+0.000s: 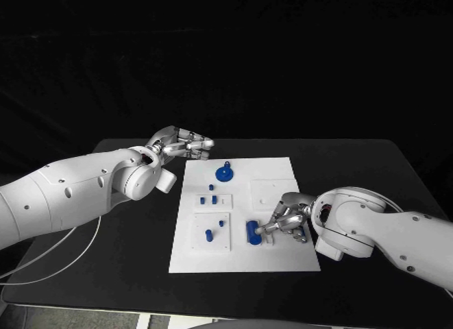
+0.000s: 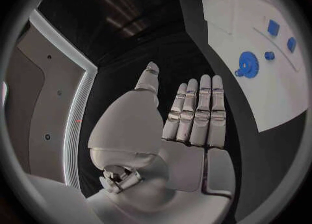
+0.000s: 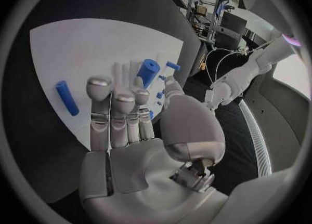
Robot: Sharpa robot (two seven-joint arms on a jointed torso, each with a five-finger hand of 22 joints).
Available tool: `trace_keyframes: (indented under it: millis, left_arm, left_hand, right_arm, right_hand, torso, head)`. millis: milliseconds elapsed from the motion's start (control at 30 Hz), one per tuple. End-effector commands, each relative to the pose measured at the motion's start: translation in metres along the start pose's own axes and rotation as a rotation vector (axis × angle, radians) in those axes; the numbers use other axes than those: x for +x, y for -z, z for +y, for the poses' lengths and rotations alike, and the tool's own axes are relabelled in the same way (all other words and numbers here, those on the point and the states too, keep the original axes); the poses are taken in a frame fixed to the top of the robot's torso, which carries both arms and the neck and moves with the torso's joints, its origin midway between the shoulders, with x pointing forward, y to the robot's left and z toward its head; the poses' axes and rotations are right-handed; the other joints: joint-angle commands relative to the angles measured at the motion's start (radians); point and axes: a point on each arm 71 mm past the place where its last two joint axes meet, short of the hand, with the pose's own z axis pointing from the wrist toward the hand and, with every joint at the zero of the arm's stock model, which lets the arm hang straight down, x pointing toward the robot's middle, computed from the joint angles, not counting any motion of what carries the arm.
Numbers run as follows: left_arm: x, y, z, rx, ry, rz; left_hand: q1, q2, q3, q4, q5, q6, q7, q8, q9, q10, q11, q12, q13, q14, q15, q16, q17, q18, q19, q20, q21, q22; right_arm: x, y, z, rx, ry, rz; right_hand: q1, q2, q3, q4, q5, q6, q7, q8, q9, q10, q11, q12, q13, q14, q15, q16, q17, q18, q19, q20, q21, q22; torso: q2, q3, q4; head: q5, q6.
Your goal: Assemble the parts on the task board
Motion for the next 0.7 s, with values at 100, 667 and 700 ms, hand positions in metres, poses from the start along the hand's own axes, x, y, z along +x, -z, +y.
trace_keyframes:
  millis: [100,667,700]
  left_arm:
    - [0.003,0.0,0.0,0.003,0.0,0.019]
    - [0.004,0.0,0.002,-0.004,-0.002,0.024]
    - [0.004,0.0,0.003,-0.005,-0.002,0.024]
  left_hand:
    - [0.001,-0.006,0.001,0.006,-0.003,-0.004,0.0,0.002,0.0,-0.003,0.001,-0.002,0.0,-0.006,0.001,-0.006,0.0,-0.008,0.003,0.006,0.005,-0.001]
    - [0.001,-0.006,0.001,0.006,-0.003,-0.004,0.0,0.002,0.0,-0.003,0.001,-0.002,0.0,-0.006,0.001,-0.006,0.0,-0.008,0.003,0.006,0.005,-0.001]
    - [0.001,-0.006,0.001,0.006,-0.003,-0.004,0.0,0.002,0.0,-0.003,0.001,-0.002,0.0,-0.006,0.001,-0.006,0.0,-0.008,0.003,0.006,0.005,-0.001]
  right_arm:
    - [0.005,0.0,0.001,-0.008,0.033,0.068]
    - [0.004,-0.009,0.005,0.029,0.028,0.02]
    - [0.004,-0.01,0.005,0.032,0.028,0.017]
  right_hand:
    - [0.029,-0.03,0.176,-0.076,-0.007,0.01,-0.005,-0.005,-0.019,-0.001,0.002,0.009,0.004,-0.002,-0.007,0.006,0.001,0.001,0.05,0.0,0.004,0.003]
    - [-0.031,-0.006,0.216,-0.093,-0.028,0.022,-0.009,-0.004,-0.023,0.007,-0.001,0.021,0.011,0.0,-0.006,0.015,0.007,-0.002,0.051,0.001,0.014,0.009]
    - [-0.036,-0.004,0.215,-0.088,-0.027,0.022,-0.009,-0.004,-0.023,0.008,-0.001,0.021,0.011,0.0,-0.006,0.016,0.008,-0.002,0.051,0.001,0.016,0.01]
  torso:
    - [0.0,-0.0017,0.0]
    - [0.0,-0.0029,0.0041]
    - [0.001,-0.0027,0.0034]
  head:
    - [0.0,-0.002]
    - [0.001,-0.007]
    - [0.001,-0.007]
